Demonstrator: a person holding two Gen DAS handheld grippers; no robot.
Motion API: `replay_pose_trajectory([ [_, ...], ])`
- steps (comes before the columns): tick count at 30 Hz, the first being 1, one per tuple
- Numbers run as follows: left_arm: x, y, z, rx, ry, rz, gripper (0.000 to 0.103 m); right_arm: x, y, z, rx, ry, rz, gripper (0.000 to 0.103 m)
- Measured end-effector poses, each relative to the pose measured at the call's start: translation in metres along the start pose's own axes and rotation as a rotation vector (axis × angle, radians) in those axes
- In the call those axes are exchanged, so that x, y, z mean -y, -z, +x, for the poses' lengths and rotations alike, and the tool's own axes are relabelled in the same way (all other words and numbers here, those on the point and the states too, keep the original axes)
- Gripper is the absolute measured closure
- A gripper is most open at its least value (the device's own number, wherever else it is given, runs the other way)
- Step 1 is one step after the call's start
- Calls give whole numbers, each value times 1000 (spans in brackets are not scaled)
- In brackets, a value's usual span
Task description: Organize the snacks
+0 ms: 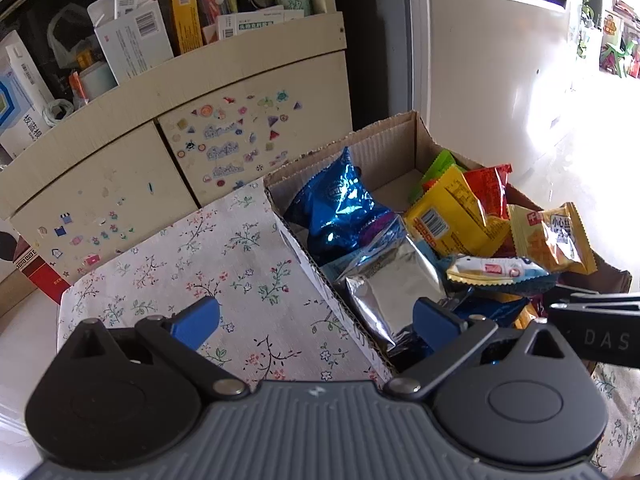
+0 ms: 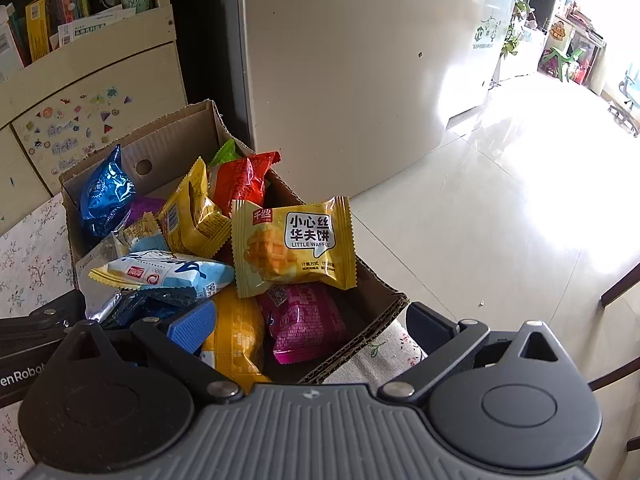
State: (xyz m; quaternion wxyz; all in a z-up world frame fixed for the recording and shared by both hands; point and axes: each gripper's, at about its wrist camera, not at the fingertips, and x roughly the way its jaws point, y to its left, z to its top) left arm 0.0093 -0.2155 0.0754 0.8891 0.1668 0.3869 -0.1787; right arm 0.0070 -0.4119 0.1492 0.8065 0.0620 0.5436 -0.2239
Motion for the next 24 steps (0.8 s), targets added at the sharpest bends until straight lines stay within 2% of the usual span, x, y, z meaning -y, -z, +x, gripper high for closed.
replay_pose_trajectory([
  [16,-13,1,-18,15,-9,-18,1,-11,5,-9,9,-27,-16,0],
  [24,-30,16,-34,24,-36,-14,1,-26,14,-25,38,-55,-59,0],
])
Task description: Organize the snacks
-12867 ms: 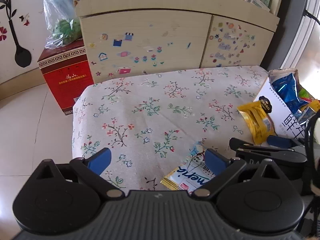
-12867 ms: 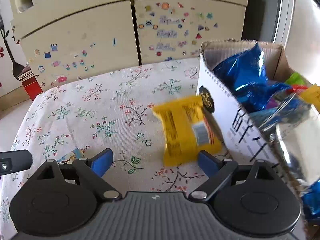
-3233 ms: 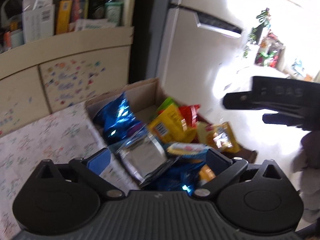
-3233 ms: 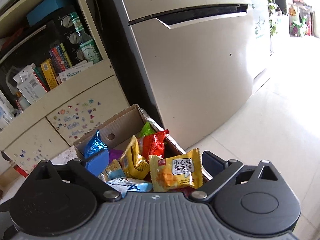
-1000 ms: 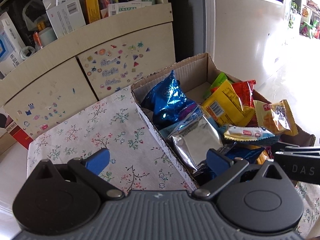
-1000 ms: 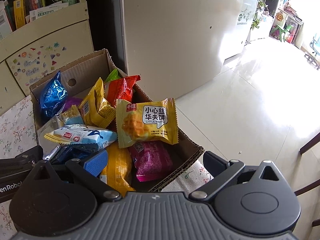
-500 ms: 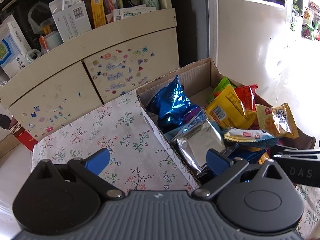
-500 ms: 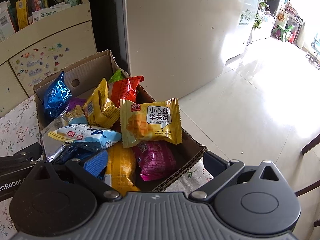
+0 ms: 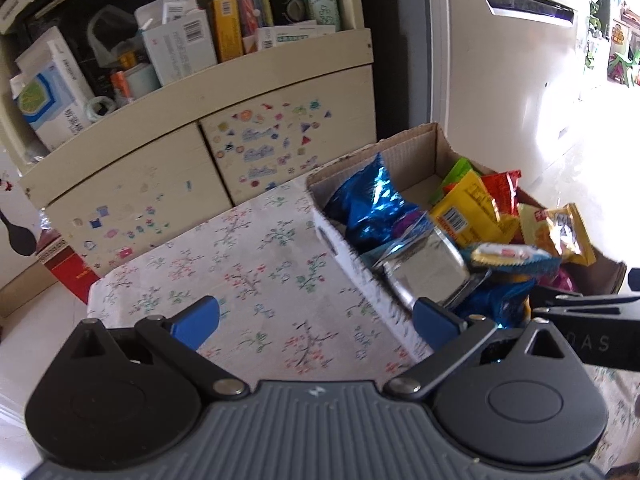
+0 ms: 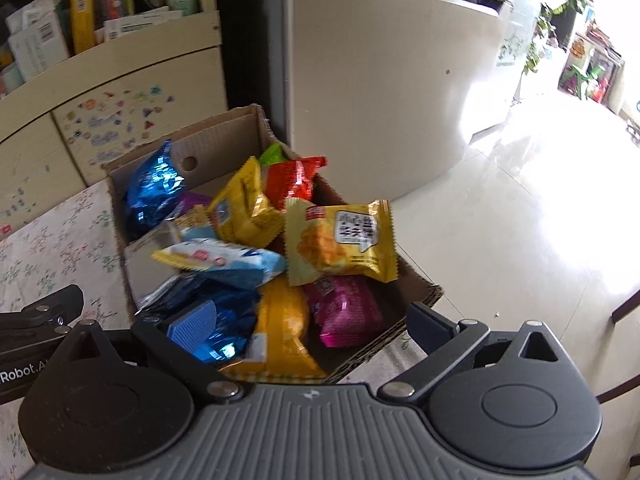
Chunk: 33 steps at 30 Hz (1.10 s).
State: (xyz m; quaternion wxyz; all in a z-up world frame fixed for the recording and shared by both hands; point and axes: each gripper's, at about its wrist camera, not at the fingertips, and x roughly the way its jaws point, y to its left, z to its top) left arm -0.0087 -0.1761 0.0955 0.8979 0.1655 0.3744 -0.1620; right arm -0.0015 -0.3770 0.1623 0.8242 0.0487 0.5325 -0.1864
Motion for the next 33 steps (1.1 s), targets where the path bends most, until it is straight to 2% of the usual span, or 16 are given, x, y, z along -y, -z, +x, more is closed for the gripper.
replay_pose_trajectory([
  [16,-80,75,-33,-60,-73,-133,1,-77,58,-29,31,-120,-120,0],
  [33,-136,139,-28,-175,-165,-230,1,-138,115,-16,-39,-198,-183,0],
])
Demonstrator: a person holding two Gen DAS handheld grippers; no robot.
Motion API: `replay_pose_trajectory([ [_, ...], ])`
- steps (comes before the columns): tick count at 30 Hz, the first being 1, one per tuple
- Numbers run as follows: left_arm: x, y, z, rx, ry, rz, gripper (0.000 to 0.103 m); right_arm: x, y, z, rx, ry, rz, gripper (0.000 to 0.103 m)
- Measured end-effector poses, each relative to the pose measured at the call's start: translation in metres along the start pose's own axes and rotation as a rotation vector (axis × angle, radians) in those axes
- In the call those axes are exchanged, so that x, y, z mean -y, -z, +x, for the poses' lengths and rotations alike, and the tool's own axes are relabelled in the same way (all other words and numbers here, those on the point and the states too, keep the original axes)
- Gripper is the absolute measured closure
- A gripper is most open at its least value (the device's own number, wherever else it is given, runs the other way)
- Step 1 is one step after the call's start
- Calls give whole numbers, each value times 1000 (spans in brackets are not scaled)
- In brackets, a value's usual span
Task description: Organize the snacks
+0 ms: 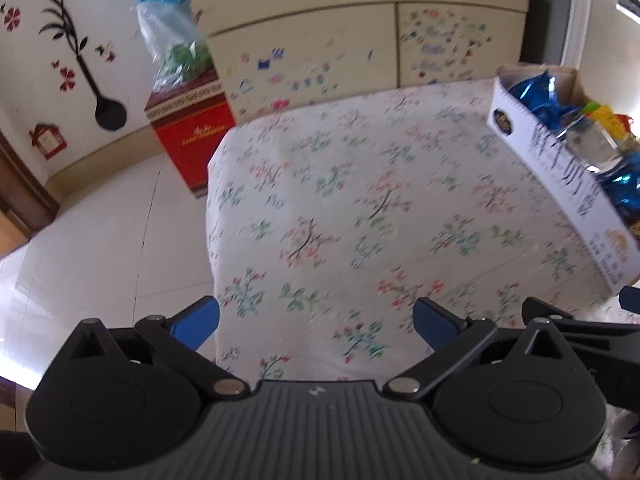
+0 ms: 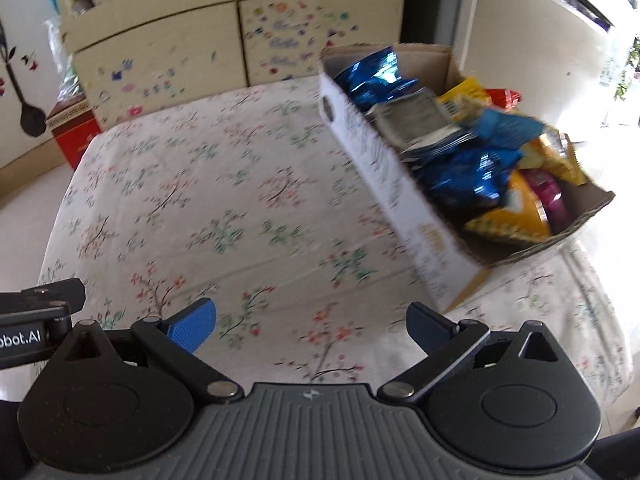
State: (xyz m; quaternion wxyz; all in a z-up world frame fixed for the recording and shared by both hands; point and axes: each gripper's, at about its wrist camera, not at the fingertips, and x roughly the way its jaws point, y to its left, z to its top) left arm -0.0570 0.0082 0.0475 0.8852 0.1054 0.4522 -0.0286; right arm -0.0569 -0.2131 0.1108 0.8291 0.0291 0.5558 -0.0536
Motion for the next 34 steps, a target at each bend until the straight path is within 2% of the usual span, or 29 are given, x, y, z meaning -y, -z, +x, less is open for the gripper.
replay_pose_trajectory([
  [4,-10,6,8,-26,-13,-24,1,-5,6,14,-18,-13,26,0],
  [8,-18,10,12,-40,-20,-47,1,-7,9,30,-31,12,71,0],
  [14,-24,11,15,-47,-15,-64,1,-17,19,45,77,115,67,0],
  [26,-24,11,18,-50,-7,-67,1,-24,11,70,279,162,101,0],
  [34,-26,10,16,-39,7,-76,1,-26,10,72,294,162,100,0],
])
